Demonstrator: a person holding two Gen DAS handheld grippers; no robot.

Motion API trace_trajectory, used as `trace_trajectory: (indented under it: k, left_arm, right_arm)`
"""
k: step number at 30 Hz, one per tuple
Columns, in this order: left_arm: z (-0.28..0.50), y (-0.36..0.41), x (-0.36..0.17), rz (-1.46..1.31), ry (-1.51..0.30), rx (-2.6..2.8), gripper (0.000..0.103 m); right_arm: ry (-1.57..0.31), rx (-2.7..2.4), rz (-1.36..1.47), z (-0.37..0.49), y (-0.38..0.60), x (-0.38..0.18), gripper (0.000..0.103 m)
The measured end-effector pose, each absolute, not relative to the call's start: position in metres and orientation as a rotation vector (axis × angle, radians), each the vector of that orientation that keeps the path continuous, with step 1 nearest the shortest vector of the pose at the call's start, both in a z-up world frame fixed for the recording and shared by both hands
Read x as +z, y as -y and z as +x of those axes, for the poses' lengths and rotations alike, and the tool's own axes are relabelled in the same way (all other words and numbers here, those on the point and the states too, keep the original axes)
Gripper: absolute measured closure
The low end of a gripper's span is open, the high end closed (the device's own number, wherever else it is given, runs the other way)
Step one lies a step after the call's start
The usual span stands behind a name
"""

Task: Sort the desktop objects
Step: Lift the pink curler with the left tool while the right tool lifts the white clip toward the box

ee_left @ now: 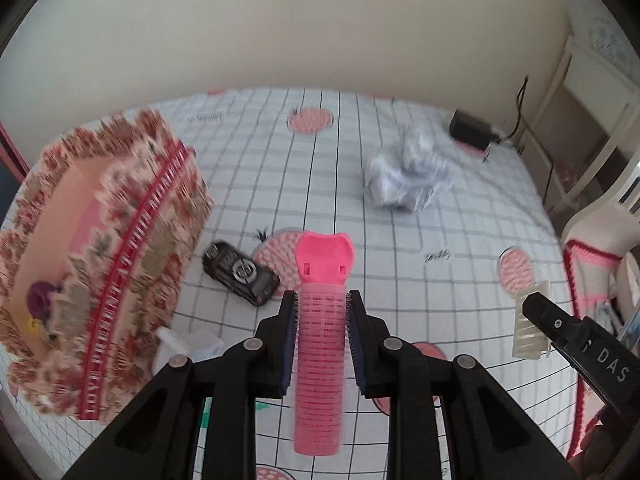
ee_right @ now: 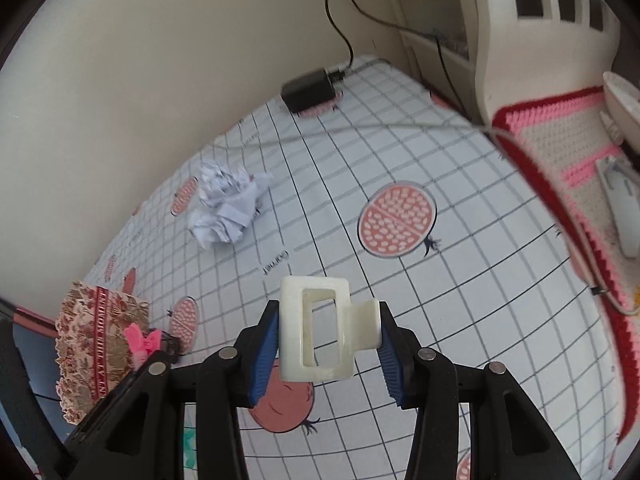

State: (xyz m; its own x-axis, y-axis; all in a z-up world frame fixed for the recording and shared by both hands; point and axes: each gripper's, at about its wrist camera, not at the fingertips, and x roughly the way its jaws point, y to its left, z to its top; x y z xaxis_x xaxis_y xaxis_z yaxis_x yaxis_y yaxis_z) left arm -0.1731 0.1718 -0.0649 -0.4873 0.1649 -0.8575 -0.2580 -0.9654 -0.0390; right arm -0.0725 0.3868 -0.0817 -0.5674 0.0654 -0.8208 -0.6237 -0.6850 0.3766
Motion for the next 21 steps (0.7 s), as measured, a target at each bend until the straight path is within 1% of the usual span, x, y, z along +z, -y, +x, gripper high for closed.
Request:
trace_trajectory:
  k: [7, 12, 16, 21]
  left_arm:
    - [-0.154, -0.151, 0.003, -1.228, -0.024, 2.578, 0.078]
    - [-0.141, -0.136, 0.041, -1.098, 0.01, 2.631, 0.078]
    - [-0.134, -0.117, 0.063, -1.026, 0.054, 2.666, 0.078]
    - [-0.133, -0.09, 0.075, -0.988, 0.122, 2.708, 0.078]
  right_arm:
    - [-0.832, 2.417, -0.925, -0.056, -0.366, -0.002, 0.054]
    - [-0.755, 2.509, -0.769, -0.036, -0.35, 0.046, 0.054]
    - [-0.728, 2.562, -0.699, -0.025, -0.338, 0.068, 0.054]
    - [-0.718, 2.583, -0.673, -0.022, -0.326, 0.076, 0.055]
